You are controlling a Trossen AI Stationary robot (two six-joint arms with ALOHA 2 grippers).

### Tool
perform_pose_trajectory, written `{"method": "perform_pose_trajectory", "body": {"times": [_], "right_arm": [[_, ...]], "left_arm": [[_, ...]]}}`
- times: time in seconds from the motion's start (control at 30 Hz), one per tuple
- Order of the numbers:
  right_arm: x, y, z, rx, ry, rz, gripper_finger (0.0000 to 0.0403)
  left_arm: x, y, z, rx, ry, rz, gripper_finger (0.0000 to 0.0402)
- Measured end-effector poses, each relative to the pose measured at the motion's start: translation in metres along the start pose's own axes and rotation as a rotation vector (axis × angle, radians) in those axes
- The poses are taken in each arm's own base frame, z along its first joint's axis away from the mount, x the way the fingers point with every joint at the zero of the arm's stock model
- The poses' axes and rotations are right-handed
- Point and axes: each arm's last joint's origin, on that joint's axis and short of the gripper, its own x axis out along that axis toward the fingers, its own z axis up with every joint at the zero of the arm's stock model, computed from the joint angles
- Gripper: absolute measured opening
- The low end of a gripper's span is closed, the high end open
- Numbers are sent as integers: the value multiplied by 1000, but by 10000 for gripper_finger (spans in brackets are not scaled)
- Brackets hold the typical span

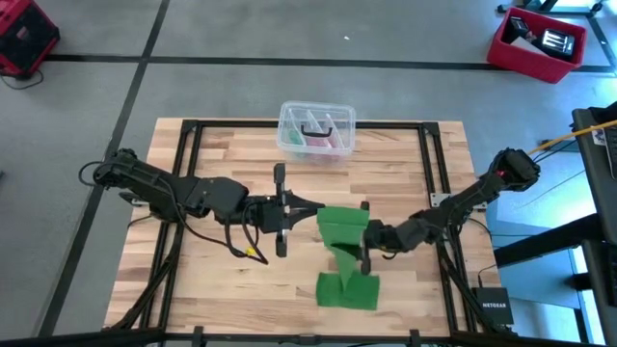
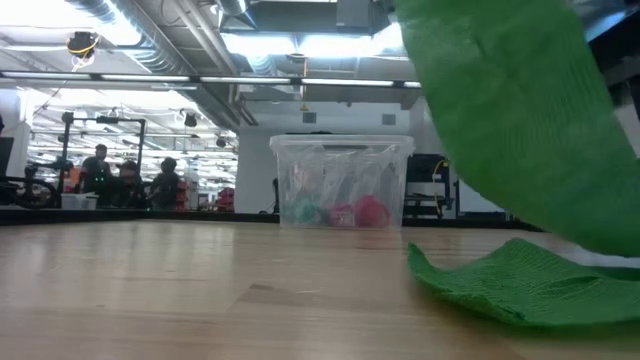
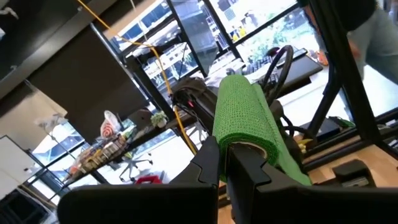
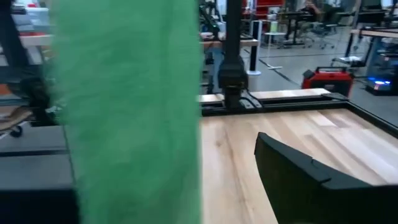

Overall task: Roll bandage
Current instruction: Roll the green bandage

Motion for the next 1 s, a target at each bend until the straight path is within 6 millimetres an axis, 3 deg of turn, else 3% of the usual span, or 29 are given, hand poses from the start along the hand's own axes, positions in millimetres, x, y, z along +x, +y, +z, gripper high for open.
{"method": "perform_pose_trajectory", "body": {"times": [0.17, 0.3, 0.47, 0.67, 0.83, 1.0], "right_arm": [[-1, 2, 0, -5, 8, 4, 185], [-1, 17, 19, -94, -16, 21, 152], [0, 29, 38, -171, 99, -20, 128], [1, 33, 55, -103, 269, 16, 151], [0, 33, 58, -111, 292, -13, 179], [-8, 40, 56, -196, 251, -127, 160]], "left_arm": [[0, 1, 1, 22, -8, 22, 2], [1, 5, 1, 30, 3, 59, 2], [2, 8, -1, 30, 9, 70, 2], [3, 9, -2, 27, 9, 74, 2], [3, 9, -2, 26, 10, 73, 2], [3, 9, -2, 28, 9, 73, 2]]}}
